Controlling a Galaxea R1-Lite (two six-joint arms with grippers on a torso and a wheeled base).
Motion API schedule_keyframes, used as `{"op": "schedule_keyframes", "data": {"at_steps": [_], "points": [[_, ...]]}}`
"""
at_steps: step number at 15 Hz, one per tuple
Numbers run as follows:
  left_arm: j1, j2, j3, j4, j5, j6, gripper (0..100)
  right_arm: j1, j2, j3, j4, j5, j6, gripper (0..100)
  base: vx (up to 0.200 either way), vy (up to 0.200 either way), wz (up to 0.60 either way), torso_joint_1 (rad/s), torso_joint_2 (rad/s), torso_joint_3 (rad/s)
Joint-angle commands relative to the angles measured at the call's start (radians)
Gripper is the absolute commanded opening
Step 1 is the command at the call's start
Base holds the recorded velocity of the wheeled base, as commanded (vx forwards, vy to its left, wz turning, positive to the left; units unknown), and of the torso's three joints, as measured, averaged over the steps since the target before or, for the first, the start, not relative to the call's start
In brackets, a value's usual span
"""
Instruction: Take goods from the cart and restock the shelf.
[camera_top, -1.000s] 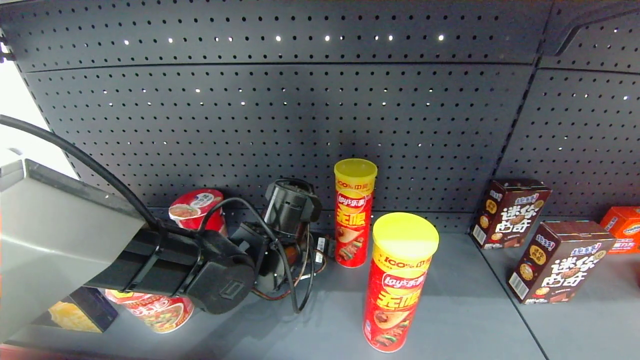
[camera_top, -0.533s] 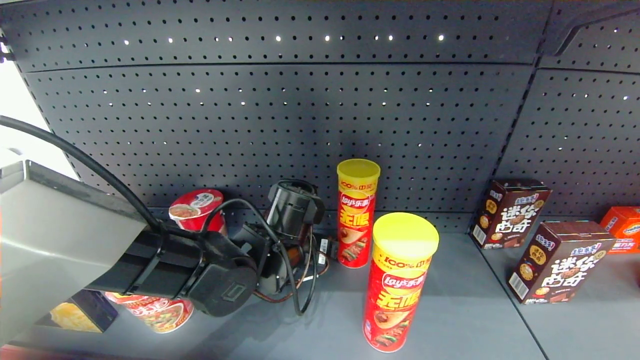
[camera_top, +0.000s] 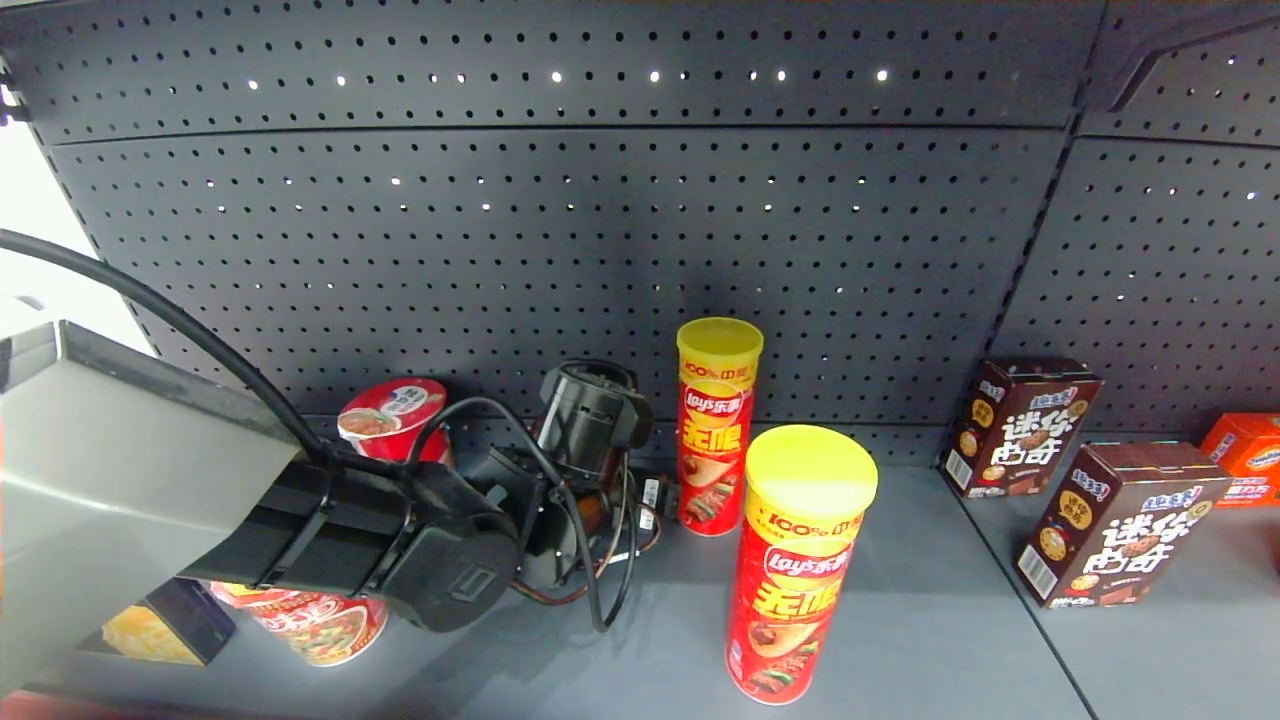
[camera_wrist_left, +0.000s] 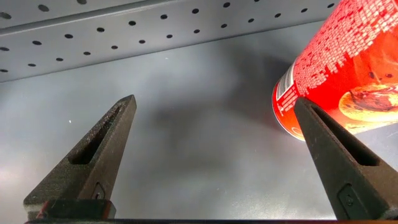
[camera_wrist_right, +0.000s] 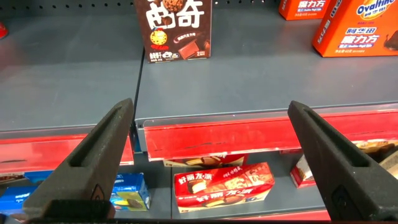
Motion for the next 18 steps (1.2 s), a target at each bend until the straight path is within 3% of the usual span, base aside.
{"op": "schedule_keyframes", "data": {"at_steps": [1, 14, 18], "points": [[0.000, 0.006, -0.009, 0.000, 0.001, 0.000, 100, 0.000, 0.000, 0.001, 0.000, 0.000, 0.000, 100, 0.000, 0.000, 0.00, 0.000, 0.00, 0.000], [-0.009, 0.012, -0.011, 0.000, -0.001, -0.002, 100, 0.000, 0.002, 0.000, 0.000, 0.000, 0.000, 100, 0.000, 0.000, 0.00, 0.000, 0.00, 0.000], [0.003, -0.124, 0.004, 0.006, 0.007, -0.002, 100, 0.000, 0.000, 0.000, -0.001, 0.000, 0.000, 100, 0.000, 0.000, 0.00, 0.000, 0.00, 0.000]]}}
